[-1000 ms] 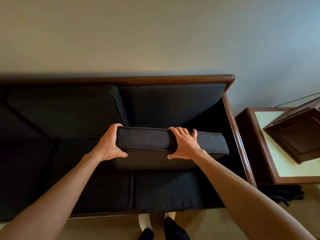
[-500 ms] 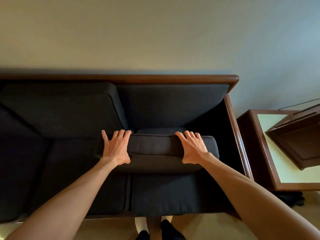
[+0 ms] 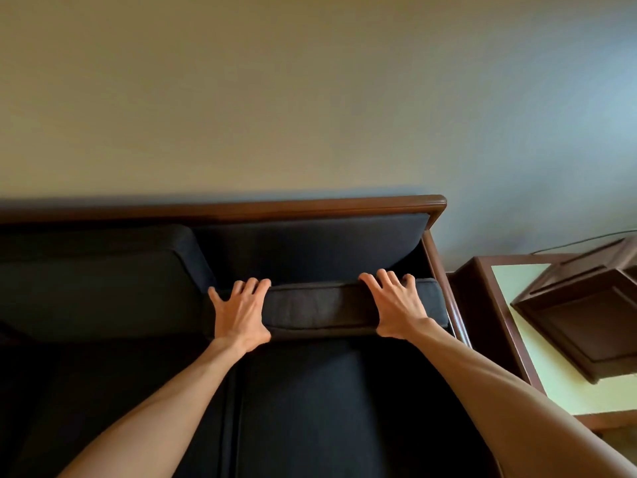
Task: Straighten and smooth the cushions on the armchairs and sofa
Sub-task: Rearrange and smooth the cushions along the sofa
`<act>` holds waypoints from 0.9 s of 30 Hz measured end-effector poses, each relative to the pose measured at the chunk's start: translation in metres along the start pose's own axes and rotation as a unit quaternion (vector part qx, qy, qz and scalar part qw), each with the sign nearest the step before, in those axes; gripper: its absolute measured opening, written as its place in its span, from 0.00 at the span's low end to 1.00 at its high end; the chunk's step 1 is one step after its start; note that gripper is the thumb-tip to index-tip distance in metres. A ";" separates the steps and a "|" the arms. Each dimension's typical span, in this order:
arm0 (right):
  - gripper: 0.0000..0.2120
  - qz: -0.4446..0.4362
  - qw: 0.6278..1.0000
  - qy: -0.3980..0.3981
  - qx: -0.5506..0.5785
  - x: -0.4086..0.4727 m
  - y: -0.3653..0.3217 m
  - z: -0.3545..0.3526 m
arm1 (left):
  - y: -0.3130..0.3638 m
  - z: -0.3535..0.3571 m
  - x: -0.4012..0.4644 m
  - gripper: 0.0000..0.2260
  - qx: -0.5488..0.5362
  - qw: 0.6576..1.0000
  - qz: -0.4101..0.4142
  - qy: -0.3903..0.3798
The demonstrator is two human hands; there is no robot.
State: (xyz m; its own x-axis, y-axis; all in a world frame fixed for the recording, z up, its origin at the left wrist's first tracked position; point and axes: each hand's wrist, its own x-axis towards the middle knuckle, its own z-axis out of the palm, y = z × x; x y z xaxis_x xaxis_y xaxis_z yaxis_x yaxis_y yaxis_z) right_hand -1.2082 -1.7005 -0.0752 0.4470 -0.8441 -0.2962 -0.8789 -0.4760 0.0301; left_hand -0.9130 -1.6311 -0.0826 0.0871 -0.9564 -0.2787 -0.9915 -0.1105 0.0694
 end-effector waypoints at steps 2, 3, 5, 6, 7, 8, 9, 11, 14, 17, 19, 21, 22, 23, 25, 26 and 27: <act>0.54 0.009 1.000 0.011 -0.011 0.006 0.005 0.003 | 0.003 0.004 0.010 0.44 0.006 1.000 -0.006 0.008; 0.54 0.012 1.000 0.014 -0.015 0.009 0.006 0.006 | 0.004 0.006 0.014 0.44 0.009 1.000 -0.008 0.011; 0.54 0.015 1.000 0.017 -0.015 0.017 0.010 0.012 | 0.006 0.011 0.022 0.44 0.015 1.000 -0.010 0.019; 0.54 0.017 1.000 0.016 -0.014 0.020 0.014 0.014 | 0.008 0.013 0.026 0.44 0.016 1.000 -0.010 0.023; 0.54 0.020 1.000 0.014 -0.014 0.024 0.017 0.014 | 0.009 0.013 0.030 0.44 0.017 0.999 -0.009 0.026; 0.54 0.022 1.000 0.012 -0.013 0.027 0.021 0.014 | 0.010 0.013 0.034 0.44 0.018 0.999 -0.008 0.026; 0.54 0.023 1.000 0.010 -0.010 0.032 0.025 0.013 | 0.010 0.012 0.039 0.44 0.019 0.999 -0.007 0.026; 0.54 0.020 1.000 0.003 0.001 0.042 0.030 0.010 | 0.009 0.008 0.049 0.46 0.018 1.000 -0.005 0.023; 0.55 0.021 1.000 0.006 0.016 0.059 0.034 0.006 | 0.005 0.000 0.066 0.49 0.012 1.000 -0.006 0.018; 0.54 0.039 0.999 0.014 0.025 0.072 0.036 0.004 | 0.003 -0.004 0.078 0.49 0.005 0.999 -0.013 0.030; 0.53 0.054 0.998 0.017 0.031 0.078 0.039 0.004 | 0.003 -0.007 0.084 0.46 -0.005 0.999 -0.016 0.041; 0.49 0.059 0.998 0.017 0.032 0.080 0.042 0.007 | 0.004 -0.008 0.089 0.42 -0.014 0.999 -0.015 0.045; 0.47 0.061 0.997 0.017 0.033 0.080 0.043 0.010 | 0.005 -0.008 0.090 0.40 -0.018 0.999 -0.014 0.044; 0.46 0.063 0.997 0.019 0.036 0.080 0.043 0.012 | 0.006 -0.007 0.091 0.39 -0.021 0.999 -0.013 0.043; 0.46 0.067 0.997 0.022 0.041 0.078 0.045 0.015 | 0.005 -0.005 0.091 0.38 -0.016 0.999 -0.011 0.044; 0.45 0.068 0.996 0.025 0.044 0.079 0.046 0.016 | 0.004 -0.005 0.091 0.37 -0.014 0.999 -0.009 0.045; 0.45 0.067 0.996 0.028 0.047 0.080 0.048 0.016 | 0.002 -0.005 0.093 0.37 -0.012 0.999 -0.006 0.044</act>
State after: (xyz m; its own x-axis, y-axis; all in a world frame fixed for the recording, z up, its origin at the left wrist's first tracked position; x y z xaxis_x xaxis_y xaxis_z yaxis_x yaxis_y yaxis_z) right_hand -1.2173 -1.7864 -0.1127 0.3303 -0.9126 -0.2410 -0.9421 -0.3343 -0.0252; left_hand -0.9067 -1.7220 -0.1037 0.1079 -0.9750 -0.1944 -0.9878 -0.1273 0.0902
